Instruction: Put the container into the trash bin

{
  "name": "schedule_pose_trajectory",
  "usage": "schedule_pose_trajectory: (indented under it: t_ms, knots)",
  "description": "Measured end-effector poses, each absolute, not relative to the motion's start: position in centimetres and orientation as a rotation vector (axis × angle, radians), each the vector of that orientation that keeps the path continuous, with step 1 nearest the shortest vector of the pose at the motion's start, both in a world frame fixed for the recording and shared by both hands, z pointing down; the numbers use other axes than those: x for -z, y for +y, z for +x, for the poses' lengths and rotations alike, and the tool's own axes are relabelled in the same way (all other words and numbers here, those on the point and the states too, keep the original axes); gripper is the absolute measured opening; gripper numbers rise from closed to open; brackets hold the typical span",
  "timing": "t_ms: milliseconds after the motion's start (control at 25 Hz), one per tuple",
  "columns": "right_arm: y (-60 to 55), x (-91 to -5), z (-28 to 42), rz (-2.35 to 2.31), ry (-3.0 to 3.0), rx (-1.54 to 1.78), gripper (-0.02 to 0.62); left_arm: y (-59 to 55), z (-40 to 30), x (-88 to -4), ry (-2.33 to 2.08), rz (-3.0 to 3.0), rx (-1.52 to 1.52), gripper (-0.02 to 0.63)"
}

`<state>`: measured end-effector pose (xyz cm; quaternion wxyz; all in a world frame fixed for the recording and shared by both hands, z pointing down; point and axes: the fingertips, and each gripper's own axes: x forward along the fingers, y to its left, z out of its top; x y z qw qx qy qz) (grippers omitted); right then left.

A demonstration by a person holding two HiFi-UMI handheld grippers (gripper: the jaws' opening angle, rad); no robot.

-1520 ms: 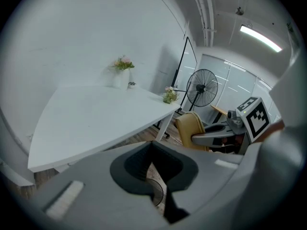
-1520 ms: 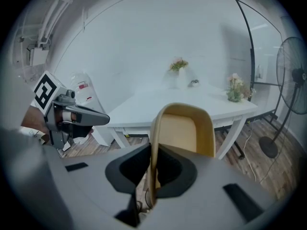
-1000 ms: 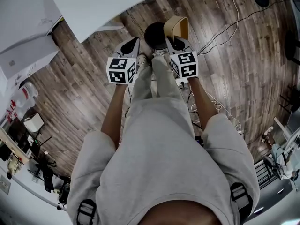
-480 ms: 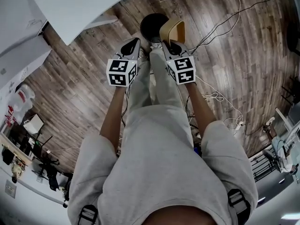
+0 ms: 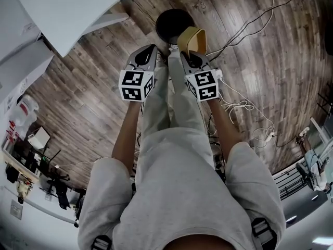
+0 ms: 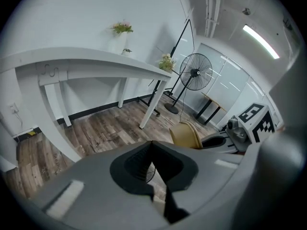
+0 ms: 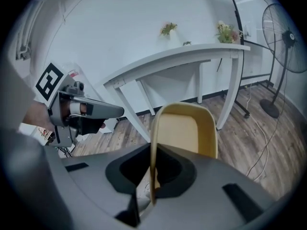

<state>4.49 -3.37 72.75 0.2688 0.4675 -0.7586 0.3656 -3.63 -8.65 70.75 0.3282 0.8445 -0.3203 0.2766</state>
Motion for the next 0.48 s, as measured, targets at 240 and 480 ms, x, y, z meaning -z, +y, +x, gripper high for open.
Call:
schedule_pose_trajectory:
  t_ms: [240,480]
  knots:
    - [-2.6,-75.7,3.9,1.273,-2.037,-1.021,0.032,-8.3,-3.7,-73.5,-0.817,2.215,-0.742,0.011]
    - [-2.6,-78.4,3.5,1.289,-2.035,-1.043,0.032,-8.9,-3.5,-75.9,-0.803,2.231,-0.747,0.011]
